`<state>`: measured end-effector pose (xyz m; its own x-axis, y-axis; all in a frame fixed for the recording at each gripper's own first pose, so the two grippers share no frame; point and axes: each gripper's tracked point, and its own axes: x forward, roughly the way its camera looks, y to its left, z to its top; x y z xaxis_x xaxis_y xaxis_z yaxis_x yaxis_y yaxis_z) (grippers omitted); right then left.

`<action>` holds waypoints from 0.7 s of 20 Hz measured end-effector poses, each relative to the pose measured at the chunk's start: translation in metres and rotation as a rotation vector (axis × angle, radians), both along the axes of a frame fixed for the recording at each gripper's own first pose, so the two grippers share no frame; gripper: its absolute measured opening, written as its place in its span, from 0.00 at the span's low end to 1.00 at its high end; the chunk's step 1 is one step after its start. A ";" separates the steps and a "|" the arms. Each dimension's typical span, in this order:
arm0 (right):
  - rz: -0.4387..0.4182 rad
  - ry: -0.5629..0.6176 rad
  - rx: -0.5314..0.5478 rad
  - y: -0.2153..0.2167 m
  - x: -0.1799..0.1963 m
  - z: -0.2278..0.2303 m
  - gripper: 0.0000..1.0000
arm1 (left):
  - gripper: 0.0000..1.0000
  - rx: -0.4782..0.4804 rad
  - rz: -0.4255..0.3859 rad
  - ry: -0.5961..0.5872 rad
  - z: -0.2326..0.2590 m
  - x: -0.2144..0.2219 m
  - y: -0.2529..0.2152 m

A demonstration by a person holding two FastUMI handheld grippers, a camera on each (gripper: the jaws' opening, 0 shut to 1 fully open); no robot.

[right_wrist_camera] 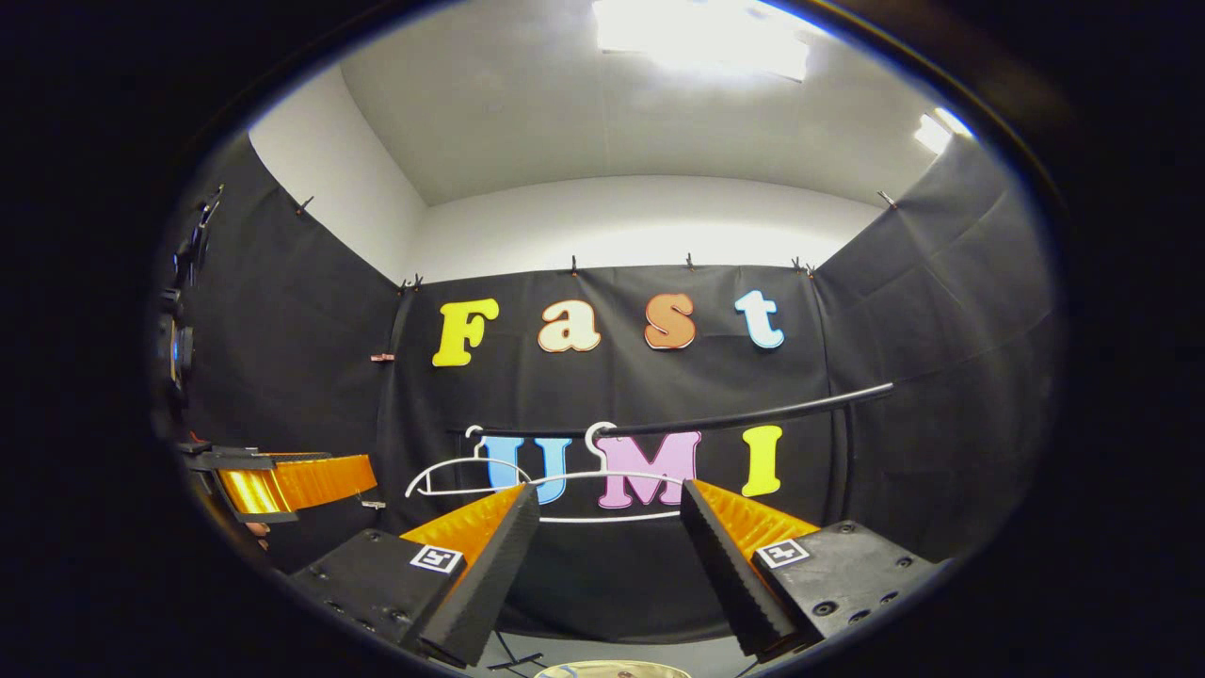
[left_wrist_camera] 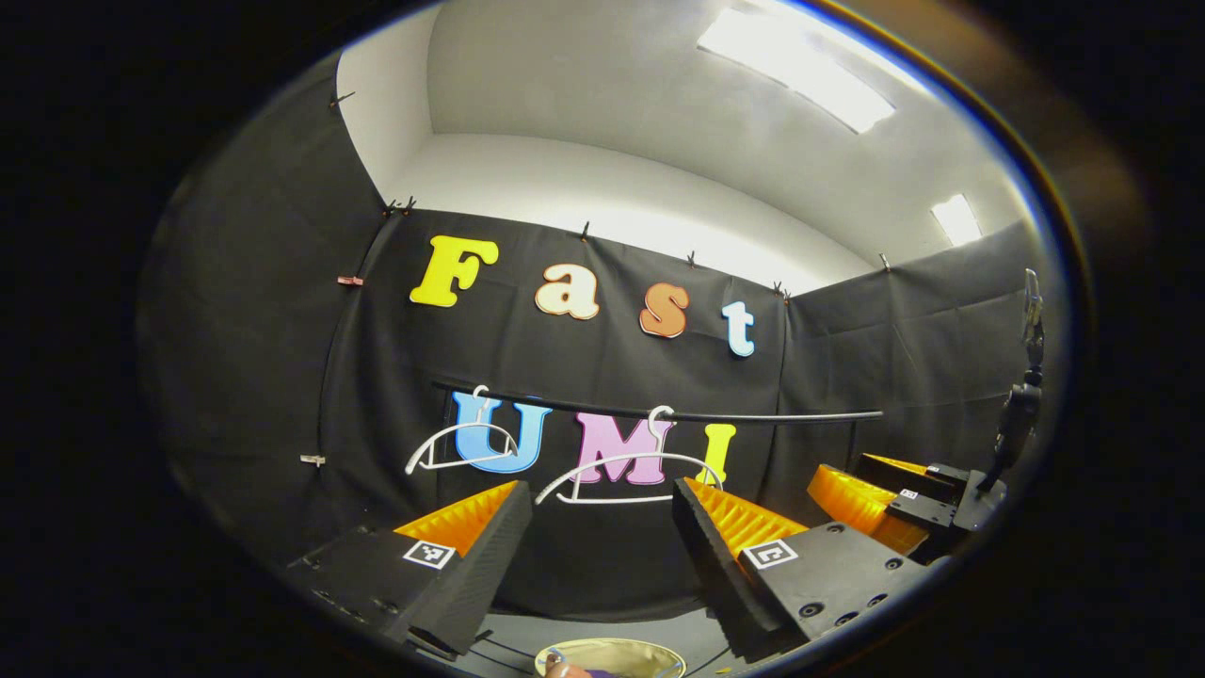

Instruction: Grasp the clothes on the hanger with both hands and then place them into the laundry hamper below.

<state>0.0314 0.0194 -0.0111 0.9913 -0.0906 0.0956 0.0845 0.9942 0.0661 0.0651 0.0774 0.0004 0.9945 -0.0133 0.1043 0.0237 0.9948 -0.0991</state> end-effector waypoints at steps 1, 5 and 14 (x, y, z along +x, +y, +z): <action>0.002 0.000 -0.001 -0.002 -0.003 0.000 1.00 | 0.95 0.002 -0.006 0.001 0.001 -0.001 -0.005; 0.021 0.010 0.027 -0.006 -0.009 -0.002 0.97 | 0.95 0.002 -0.008 -0.005 0.003 -0.005 -0.025; 0.073 0.016 0.056 -0.027 -0.016 0.004 0.97 | 0.95 -0.023 0.022 0.010 0.002 -0.002 -0.055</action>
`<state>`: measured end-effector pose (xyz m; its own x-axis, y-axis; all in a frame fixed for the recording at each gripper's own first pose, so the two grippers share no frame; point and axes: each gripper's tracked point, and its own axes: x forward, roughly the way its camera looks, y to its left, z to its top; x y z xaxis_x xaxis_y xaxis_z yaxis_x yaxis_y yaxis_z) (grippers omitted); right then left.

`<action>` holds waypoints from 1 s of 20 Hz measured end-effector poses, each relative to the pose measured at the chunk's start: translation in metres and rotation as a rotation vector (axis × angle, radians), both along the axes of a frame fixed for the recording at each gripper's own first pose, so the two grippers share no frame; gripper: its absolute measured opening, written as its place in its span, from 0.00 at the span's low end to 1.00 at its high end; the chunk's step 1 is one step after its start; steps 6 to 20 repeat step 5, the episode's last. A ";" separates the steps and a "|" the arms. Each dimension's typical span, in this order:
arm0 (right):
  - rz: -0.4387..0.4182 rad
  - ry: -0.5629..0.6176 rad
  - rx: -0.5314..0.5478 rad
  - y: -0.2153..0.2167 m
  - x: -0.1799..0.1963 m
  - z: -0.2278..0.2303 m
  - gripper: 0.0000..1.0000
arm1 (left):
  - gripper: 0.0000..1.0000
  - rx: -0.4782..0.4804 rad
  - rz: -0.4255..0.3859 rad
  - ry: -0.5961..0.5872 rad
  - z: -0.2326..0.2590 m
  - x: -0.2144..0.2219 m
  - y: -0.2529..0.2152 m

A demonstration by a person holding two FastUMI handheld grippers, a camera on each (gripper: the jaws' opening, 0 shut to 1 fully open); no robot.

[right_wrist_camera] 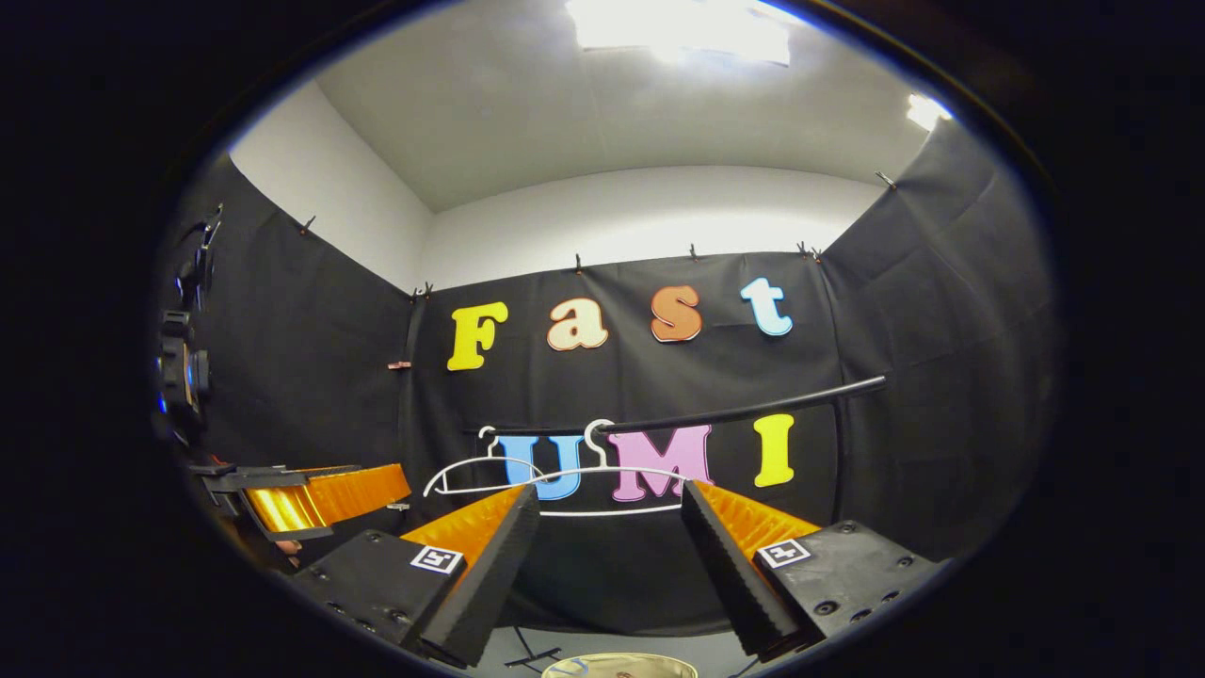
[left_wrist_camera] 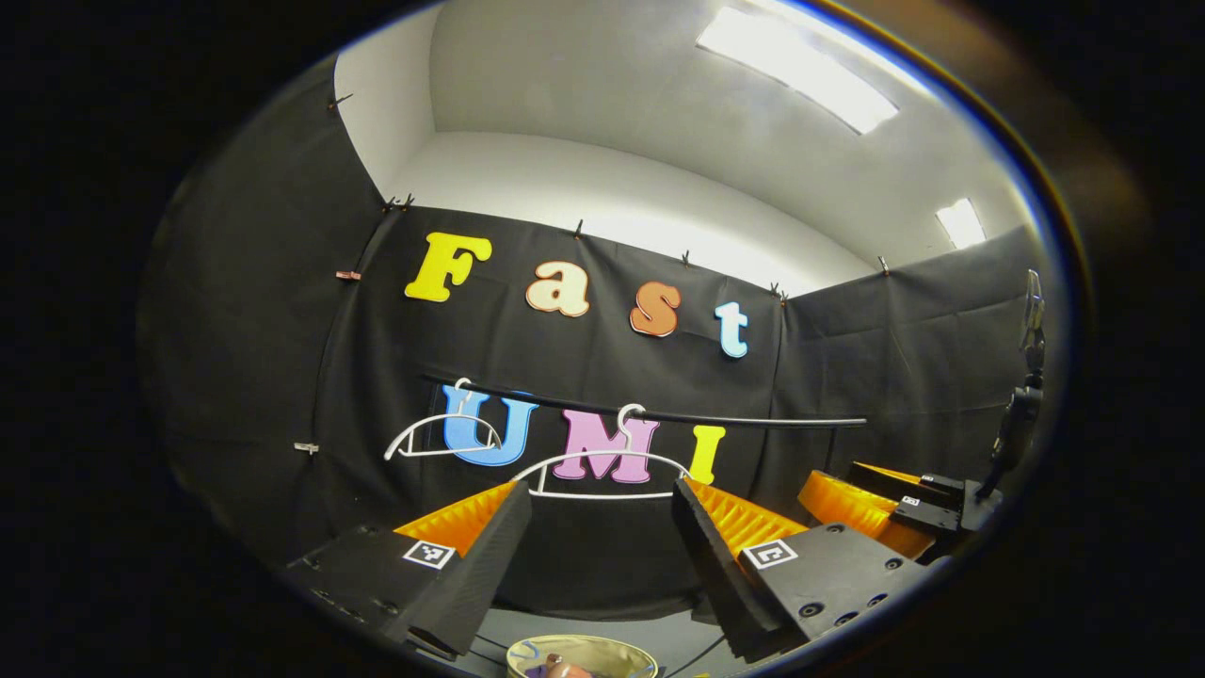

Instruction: Grasp the clothes on the hanger with both hands and then place them into the laundry hamper below.

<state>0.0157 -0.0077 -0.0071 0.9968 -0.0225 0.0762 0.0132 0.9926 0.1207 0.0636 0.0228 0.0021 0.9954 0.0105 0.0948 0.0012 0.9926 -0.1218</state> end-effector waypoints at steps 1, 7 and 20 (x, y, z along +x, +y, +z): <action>0.004 0.002 0.003 -0.001 0.000 0.000 0.97 | 0.95 0.000 0.002 0.000 0.000 0.000 -0.002; 0.012 0.012 0.012 -0.006 0.001 -0.006 0.97 | 0.95 -0.007 0.006 0.005 0.000 0.003 -0.008; 0.012 0.012 0.012 -0.006 0.001 -0.006 0.97 | 0.95 -0.007 0.006 0.005 0.000 0.003 -0.008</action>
